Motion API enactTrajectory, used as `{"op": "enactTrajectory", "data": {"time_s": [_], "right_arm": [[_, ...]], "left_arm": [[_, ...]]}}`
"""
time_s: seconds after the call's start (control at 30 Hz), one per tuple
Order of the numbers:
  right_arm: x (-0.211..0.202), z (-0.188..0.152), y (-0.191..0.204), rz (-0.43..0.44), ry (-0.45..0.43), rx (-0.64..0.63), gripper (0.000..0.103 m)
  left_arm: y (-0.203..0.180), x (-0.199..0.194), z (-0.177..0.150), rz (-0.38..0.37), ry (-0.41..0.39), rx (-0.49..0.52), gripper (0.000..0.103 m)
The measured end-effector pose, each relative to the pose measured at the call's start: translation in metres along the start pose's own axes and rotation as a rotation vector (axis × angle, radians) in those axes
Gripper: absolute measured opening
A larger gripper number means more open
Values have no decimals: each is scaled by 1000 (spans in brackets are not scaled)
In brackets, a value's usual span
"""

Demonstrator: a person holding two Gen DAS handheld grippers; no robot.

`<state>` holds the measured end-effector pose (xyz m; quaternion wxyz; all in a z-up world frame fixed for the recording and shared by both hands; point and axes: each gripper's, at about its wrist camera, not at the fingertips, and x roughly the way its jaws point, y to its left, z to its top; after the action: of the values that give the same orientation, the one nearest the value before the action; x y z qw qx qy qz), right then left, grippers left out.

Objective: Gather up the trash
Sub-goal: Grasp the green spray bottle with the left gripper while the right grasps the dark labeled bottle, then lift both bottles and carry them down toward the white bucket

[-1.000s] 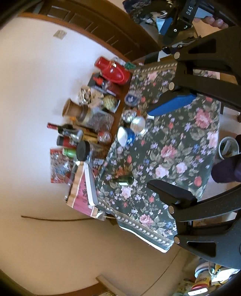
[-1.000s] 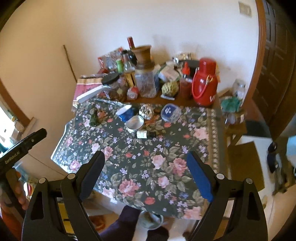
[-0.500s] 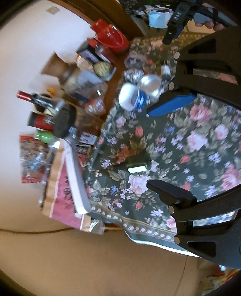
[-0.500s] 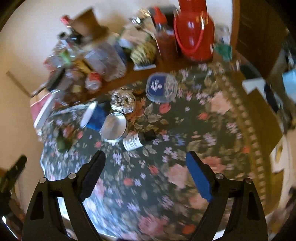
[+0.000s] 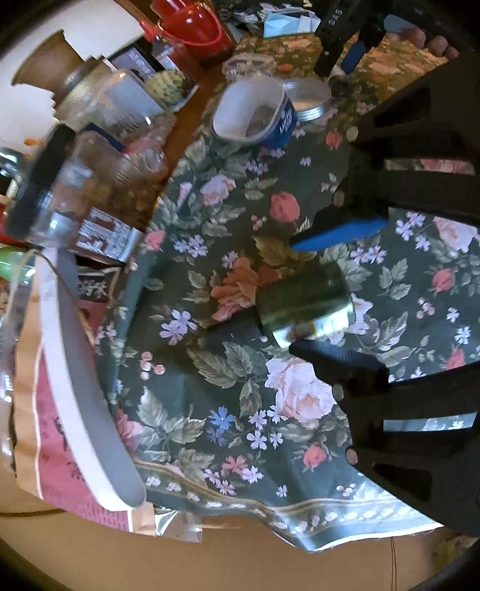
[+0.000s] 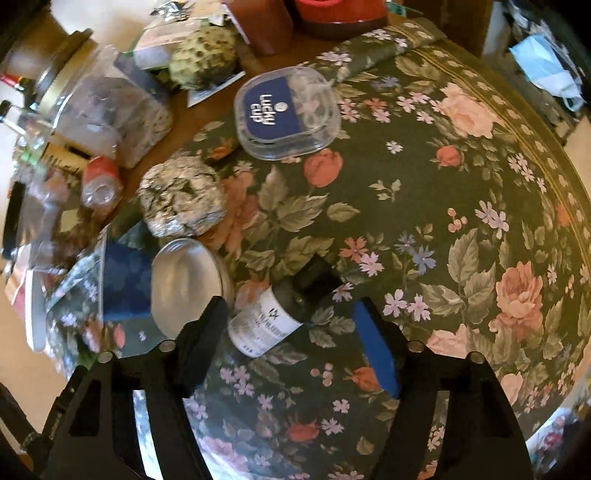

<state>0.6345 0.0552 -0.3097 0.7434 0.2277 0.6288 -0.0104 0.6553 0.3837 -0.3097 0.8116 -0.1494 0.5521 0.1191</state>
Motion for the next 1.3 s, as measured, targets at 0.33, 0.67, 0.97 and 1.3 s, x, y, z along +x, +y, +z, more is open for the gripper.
{"op": "enactTrajectory", "data": {"time_s": [0.33, 0.67, 0.97, 1.3], "right_arm": [[6, -13, 19, -125, -3, -142, 58], [9, -43, 29, -208, -45, -301, 32], [-4, -32, 3, -66, 6, -282, 25], [-59, -35, -39, 35, -36, -350, 25]], "left_arm": [[2, 18, 9, 1, 32, -2, 44], [-12, 41, 21, 27, 40, 15, 41], [-38, 40, 16, -3, 45, 30, 41], [-86, -30, -38, -78, -42, 33, 41]]}}
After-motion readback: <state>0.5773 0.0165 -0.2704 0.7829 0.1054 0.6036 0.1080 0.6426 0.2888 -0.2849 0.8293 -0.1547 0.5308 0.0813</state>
